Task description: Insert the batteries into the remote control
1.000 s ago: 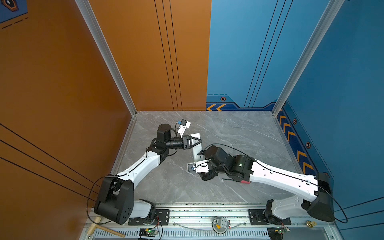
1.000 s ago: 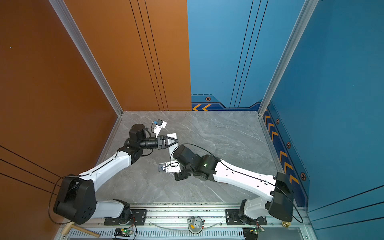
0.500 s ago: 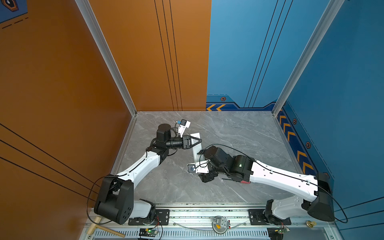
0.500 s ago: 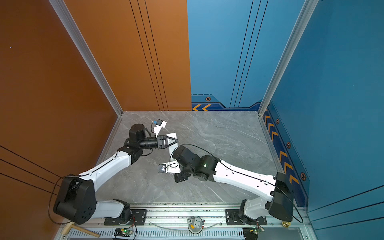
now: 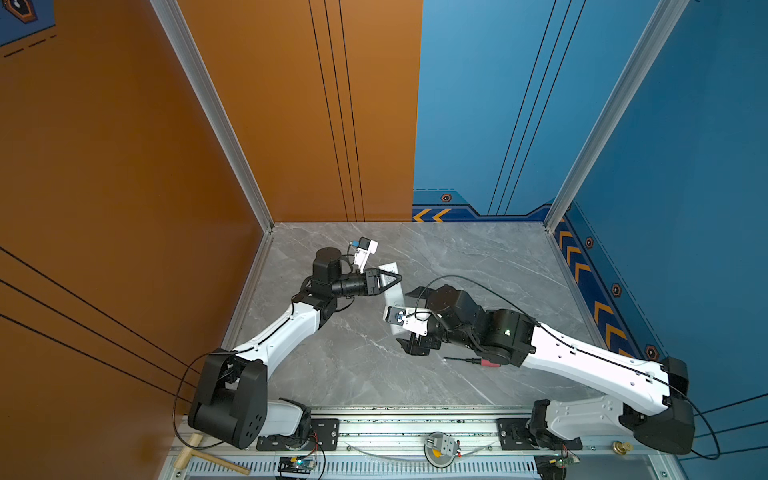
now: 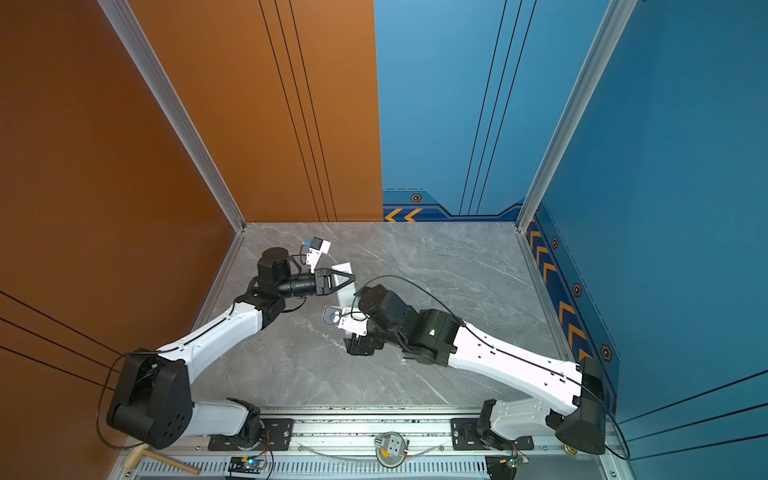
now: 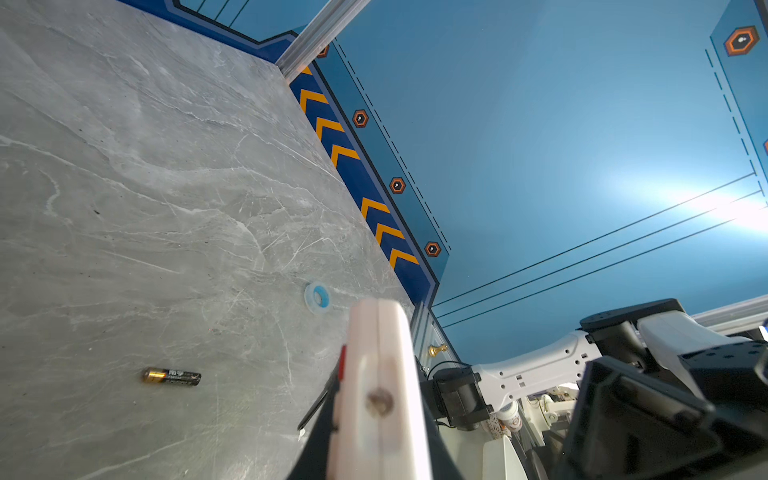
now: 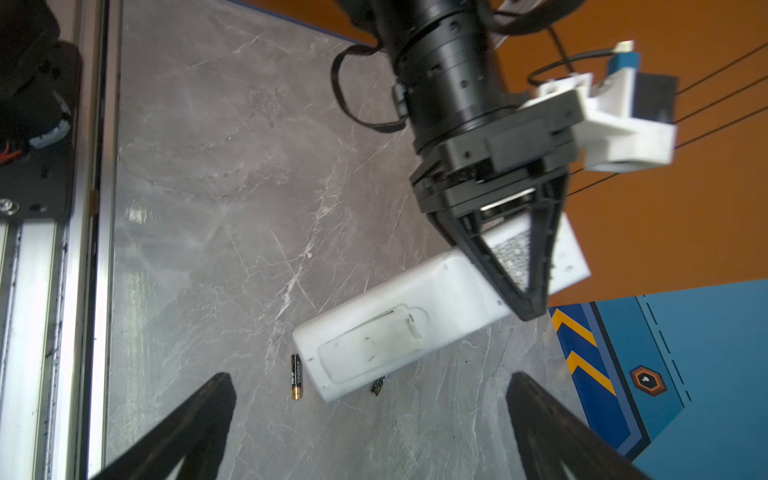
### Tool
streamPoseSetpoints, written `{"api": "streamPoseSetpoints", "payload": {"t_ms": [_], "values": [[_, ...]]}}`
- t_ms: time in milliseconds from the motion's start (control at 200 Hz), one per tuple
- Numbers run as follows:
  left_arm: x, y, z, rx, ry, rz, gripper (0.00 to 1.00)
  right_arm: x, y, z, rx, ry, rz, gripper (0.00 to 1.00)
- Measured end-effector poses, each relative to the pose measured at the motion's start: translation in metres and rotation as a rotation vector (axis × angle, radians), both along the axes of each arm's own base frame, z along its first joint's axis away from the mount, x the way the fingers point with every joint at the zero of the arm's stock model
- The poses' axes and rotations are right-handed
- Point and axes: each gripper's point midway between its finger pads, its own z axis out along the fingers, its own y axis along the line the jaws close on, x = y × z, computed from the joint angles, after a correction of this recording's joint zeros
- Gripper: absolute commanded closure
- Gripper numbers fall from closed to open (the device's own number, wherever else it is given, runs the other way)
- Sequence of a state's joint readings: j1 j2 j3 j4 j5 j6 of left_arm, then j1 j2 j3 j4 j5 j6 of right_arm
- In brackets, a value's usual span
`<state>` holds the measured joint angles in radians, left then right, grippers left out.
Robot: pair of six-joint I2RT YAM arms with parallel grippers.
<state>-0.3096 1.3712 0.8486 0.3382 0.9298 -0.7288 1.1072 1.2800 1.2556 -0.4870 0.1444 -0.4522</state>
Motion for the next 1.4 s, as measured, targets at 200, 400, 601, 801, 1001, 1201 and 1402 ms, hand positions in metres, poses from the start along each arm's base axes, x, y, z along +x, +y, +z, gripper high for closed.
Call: {"api": "streamPoseSetpoints", "payload": {"t_ms": [200, 400, 601, 801, 1001, 1201, 1402], "values": [[0.011, 0.009, -0.023, 0.026, 0.078, 0.113, 1.0, 0.029, -0.017, 0.045, 0.186, 0.078, -0.26, 0.0], [0.013, 0.022, -0.04, 0.073, 0.132, 0.217, 1.0, 0.045, -0.03, 0.051, 0.277, 0.23, -0.47, 0.03], [0.013, 0.033, -0.04, 0.085, 0.144, 0.292, 1.0, 0.044, -0.031, 0.017, 0.245, 0.365, -0.58, 0.06], [0.015, 0.037, -0.046, 0.096, 0.17, 0.332, 1.0, 0.038, -0.019, -0.012, 0.212, 0.477, -0.61, 0.06], [0.012, 0.039, -0.05, 0.1, 0.177, 0.342, 1.0, 0.032, -0.005, -0.032, 0.187, 0.564, -0.599, 0.07], [0.009, 0.041, -0.052, 0.105, 0.18, 0.348, 1.0, 0.031, 0.005, -0.049, 0.168, 0.624, -0.597, 0.09], [0.008, 0.041, -0.051, 0.104, 0.178, 0.349, 1.0, 0.033, 0.014, -0.06, 0.163, 0.656, -0.599, 0.09]]}}
